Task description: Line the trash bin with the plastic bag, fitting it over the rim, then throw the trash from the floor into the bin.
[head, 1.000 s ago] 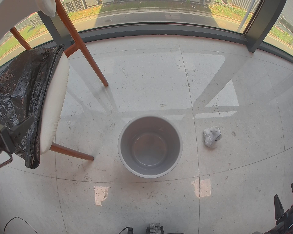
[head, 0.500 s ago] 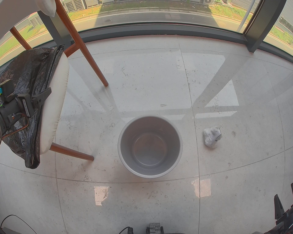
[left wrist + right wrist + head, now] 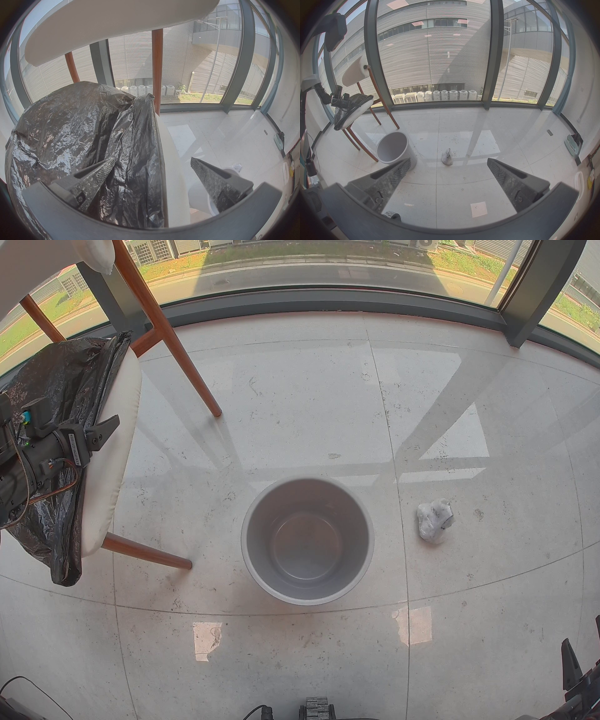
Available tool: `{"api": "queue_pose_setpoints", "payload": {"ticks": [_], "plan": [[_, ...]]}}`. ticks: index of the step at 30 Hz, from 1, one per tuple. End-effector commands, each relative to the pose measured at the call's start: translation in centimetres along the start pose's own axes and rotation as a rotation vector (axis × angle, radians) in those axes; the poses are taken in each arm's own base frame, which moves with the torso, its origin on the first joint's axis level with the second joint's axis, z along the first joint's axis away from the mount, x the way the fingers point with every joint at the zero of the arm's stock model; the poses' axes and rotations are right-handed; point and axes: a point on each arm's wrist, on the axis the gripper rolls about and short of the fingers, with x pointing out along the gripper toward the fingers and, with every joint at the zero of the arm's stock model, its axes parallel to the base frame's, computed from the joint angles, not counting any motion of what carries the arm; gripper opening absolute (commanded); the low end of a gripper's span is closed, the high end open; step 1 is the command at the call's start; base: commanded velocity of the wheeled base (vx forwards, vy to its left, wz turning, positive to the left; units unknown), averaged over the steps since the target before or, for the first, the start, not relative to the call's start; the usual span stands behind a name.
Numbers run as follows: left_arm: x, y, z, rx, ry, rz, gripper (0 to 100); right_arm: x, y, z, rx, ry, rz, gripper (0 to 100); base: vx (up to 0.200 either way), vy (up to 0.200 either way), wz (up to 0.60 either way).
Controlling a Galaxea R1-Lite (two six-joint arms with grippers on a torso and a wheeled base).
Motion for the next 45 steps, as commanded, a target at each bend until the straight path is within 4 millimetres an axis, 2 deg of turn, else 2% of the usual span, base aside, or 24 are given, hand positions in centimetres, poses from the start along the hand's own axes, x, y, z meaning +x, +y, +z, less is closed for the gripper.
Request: {"api": "queue_pose_setpoints", "payload": {"ticks": [1, 10, 11, 33, 45], "plan": [[0.3, 0.1, 0.0, 0.0, 0.0, 0.001, 100, 0.0, 0.0, -0.5, 0.0, 0.001, 0.0, 100, 0.0, 0.0, 0.0], [0.9, 0.1, -0.3, -0.001, 0.012, -0.001, 100, 0.0, 0.0, -0.5, 0.0, 0.0, 0.0, 100, 0.0, 0.0, 0.0], [0.9, 0.1, -0.3, 0.0, 0.012, 0.0, 0, 0.0, 0.0, -0.5, 0.0, 0.0, 0.001, 100, 0.0, 0.0, 0.0], [0.5, 0.1, -0.4, -0.012, 0.033, -0.011, 0, 0.0, 0.0, -0.5, 0.0, 0.0, 0.0, 100, 0.0, 0.0, 0.0], [-0.3, -0.3, -0.2, -0.297, 0.13, -0.16, 0, 0.0, 0.0, -0.5, 0.0, 0.0, 0.0, 100, 0.0, 0.0, 0.0]]}}
